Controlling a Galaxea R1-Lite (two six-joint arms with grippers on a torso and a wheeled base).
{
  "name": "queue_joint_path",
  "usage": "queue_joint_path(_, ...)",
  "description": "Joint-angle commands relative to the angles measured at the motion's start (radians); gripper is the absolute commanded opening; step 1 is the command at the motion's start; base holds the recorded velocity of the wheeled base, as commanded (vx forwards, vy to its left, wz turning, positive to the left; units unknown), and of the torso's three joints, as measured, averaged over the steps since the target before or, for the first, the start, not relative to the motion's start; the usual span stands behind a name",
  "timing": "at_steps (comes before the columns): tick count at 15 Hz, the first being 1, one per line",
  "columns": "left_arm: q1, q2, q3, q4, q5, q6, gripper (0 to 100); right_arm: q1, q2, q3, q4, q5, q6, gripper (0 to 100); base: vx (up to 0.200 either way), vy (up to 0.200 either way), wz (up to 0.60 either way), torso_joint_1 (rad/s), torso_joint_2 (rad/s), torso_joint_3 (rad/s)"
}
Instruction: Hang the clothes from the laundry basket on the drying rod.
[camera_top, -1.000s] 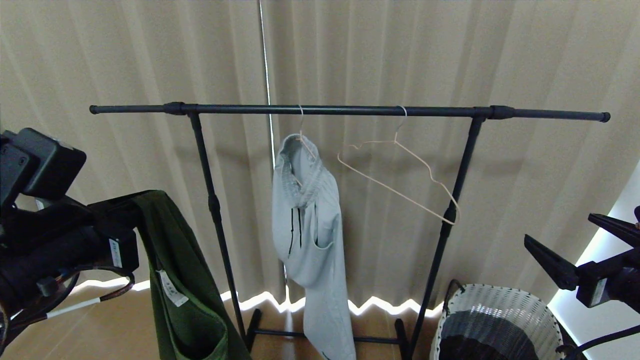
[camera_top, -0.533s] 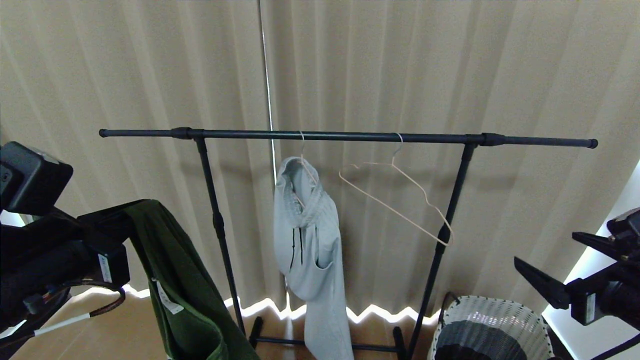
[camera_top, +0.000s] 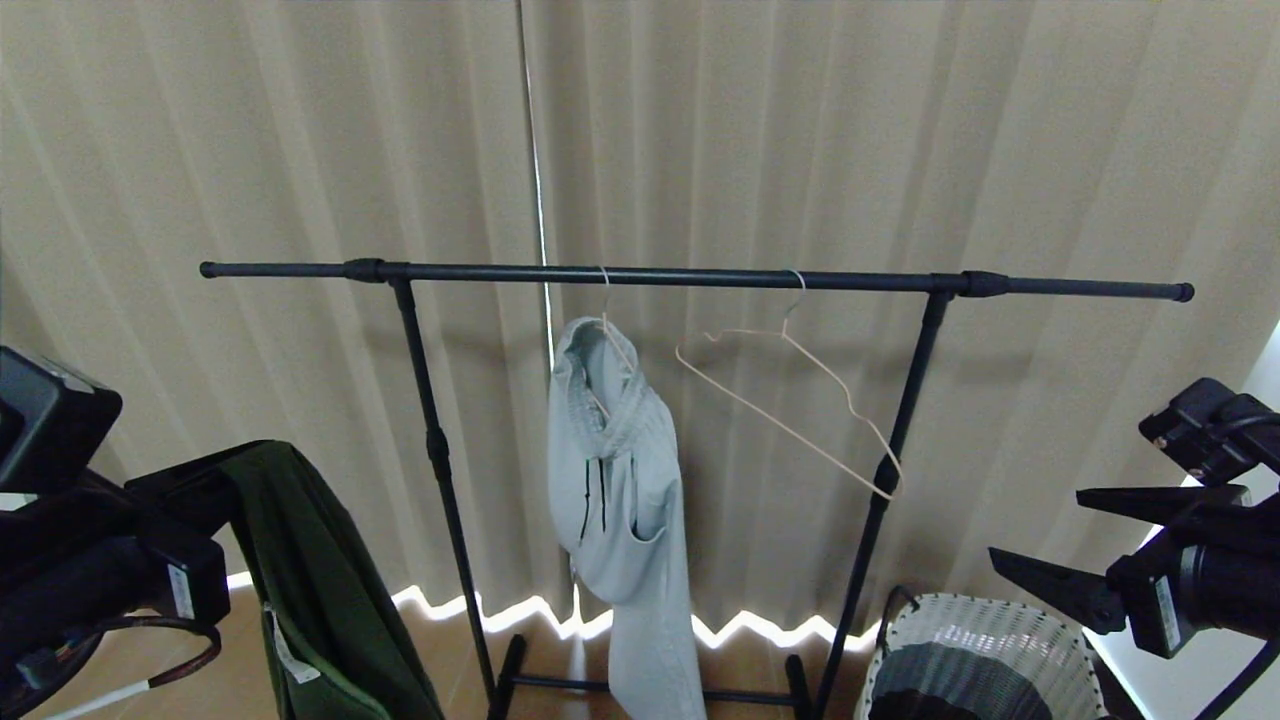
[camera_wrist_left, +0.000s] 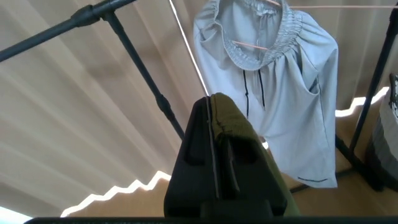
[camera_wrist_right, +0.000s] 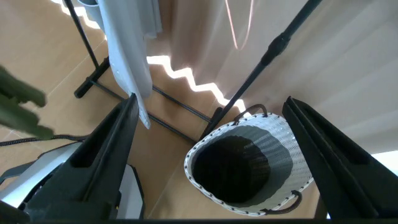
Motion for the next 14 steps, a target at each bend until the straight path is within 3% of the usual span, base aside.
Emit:
queue_joint_path(1,0.002,-0.001,0.010,-0.001,0.001,-0.001,0,0.001,0.012,-0.004,0.001,-0.001,-0.001,100,0.000,0.000,0.00,0.000,0.00,0.000)
queue_joint_path(5,0.002,0.001,0.025,-0.001,0.001,-0.001,0,0.000,0.008,-0.009,-0.001,-0.002,-0.001,100,0.000,0.000,0.00,0.000,0.00,0.000)
queue_joint_path(14,0.002,-0.007,0.046,-0.001,0.001,0.000,0,0.000,0.015,-0.012,-0.003,-0.008,-0.002,100,0.200,0.000,0.00,0.002,0.00,0.003)
